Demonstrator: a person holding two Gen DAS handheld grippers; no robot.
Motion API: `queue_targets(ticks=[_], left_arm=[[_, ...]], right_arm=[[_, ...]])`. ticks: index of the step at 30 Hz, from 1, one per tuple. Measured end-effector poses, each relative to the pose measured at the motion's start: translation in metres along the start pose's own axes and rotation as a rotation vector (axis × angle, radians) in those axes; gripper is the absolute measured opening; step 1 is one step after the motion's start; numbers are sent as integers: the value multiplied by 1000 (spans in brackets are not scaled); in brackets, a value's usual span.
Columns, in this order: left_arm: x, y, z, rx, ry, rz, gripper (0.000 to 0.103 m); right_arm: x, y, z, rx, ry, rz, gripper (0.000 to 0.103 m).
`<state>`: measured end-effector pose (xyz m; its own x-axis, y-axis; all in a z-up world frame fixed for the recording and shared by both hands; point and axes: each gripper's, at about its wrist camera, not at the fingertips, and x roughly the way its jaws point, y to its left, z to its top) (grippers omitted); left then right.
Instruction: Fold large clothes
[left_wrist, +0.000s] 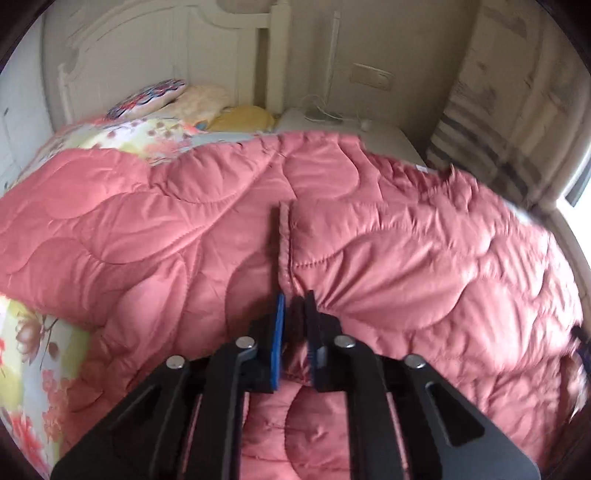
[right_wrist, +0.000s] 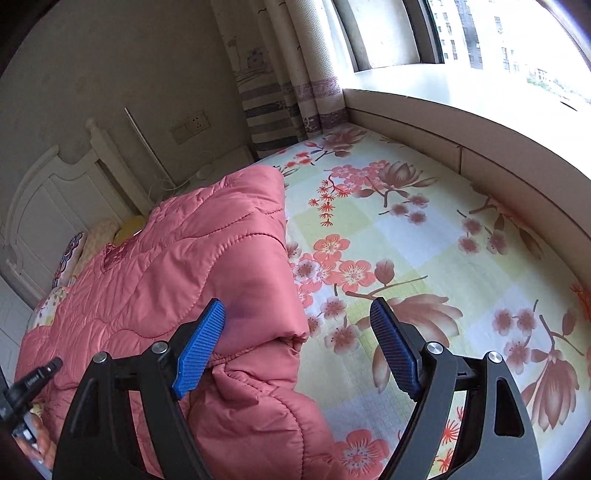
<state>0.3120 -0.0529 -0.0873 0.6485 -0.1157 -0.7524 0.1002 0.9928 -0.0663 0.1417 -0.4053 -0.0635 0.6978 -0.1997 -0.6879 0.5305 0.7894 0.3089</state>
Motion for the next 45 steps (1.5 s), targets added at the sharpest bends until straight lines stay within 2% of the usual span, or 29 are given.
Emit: queue_targets(ticks=[1, 2, 3, 4, 6, 7, 9, 11, 13, 14, 15, 18, 22, 24, 25, 27, 28, 29, 31, 33, 35, 36, 37, 38, 39, 40, 41, 45], left_arm=[[-3, 2, -2, 2, -12, 0, 32], [-9, 4, 0, -12, -31, 6, 61], [-20, 7, 2, -36, -78, 28, 73], [-36, 8, 4, -65, -168, 52, 81], [-56, 1, 10, -49, -293, 57, 81], [-61, -8, 15, -8, -308, 40, 81], [-56, -30, 24, 102, -270, -14, 81], [-36, -45, 26, 165, -205, -4, 81], [-5, -53, 18, 208, -101, -21, 81], [11, -55, 11, 232, -31, -27, 81], [22, -58, 3, 248, 5, -30, 81], [26, -50, 3, 216, 21, -49, 88], [33, -47, 3, 206, 34, -43, 93], [37, -42, 4, 204, 37, -40, 94], [39, -42, 6, 200, 39, -43, 95], [41, -41, 8, 192, 42, -52, 96], [41, -42, 8, 189, 42, -57, 96], [41, -42, 7, 185, 43, -64, 97], [38, -37, 8, 166, 33, -97, 97], [21, -18, 10, 88, 2, -156, 97], [-6, 14, 12, -31, -53, -205, 96], [-31, 46, 11, -121, -131, -234, 96], [-46, 71, 9, -179, -186, -225, 97], [-58, 94, 5, -233, -227, -199, 97], [-71, 132, -3, -328, -273, -150, 97], [-80, 167, -13, -426, -299, -114, 97], [-89, 214, -28, -567, -323, -65, 96], [-102, 340, -75, -948, -327, 86, 89]], right_arm=[[-2, 1, 0, 3, -3, 2, 79], [-6, 1, 0, 5, -18, -4, 79], [-11, 1, 0, 1, -47, -19, 78], [-20, 5, 1, -16, -97, -32, 76], [-31, 18, 4, -81, -161, -41, 74], [-33, 28, 6, -133, -173, -47, 72], [-27, 54, 10, -250, -158, -43, 60], [-13, 74, 12, -327, -116, -32, 53], [17, 85, 10, -387, -5, -74, 49], [30, 86, 8, -395, 56, -91, 49], [40, 83, 5, -393, 100, -94, 50], [33, 88, 17, -409, 117, -91, 50], [21, 106, 58, -412, -2, -65, 51], [43, 111, 83, -390, -17, -86, 67], [64, 110, 89, -392, 25, -133, 69], [108, 99, 87, -375, 180, -177, 69], [118, 94, 84, -361, 204, -176, 69], [115, 93, 83, -353, 183, -177, 72], [98, 94, 82, -334, 162, -188, 72], [55, 104, 77, -329, 54, -135, 73], [19, 118, 61, -367, -21, -75, 80], [4, 125, 49, -400, -43, -35, 86], [-8, 131, 36, -436, -57, -3, 87], [-14, 134, 28, -457, -62, 10, 87], [-20, 137, 16, -474, -68, 23, 87], [-24, 136, 6, -480, -75, 35, 87], [-25, 134, 1, -479, -78, 37, 87], [-12, 119, -17, -422, -37, 42, 87]])
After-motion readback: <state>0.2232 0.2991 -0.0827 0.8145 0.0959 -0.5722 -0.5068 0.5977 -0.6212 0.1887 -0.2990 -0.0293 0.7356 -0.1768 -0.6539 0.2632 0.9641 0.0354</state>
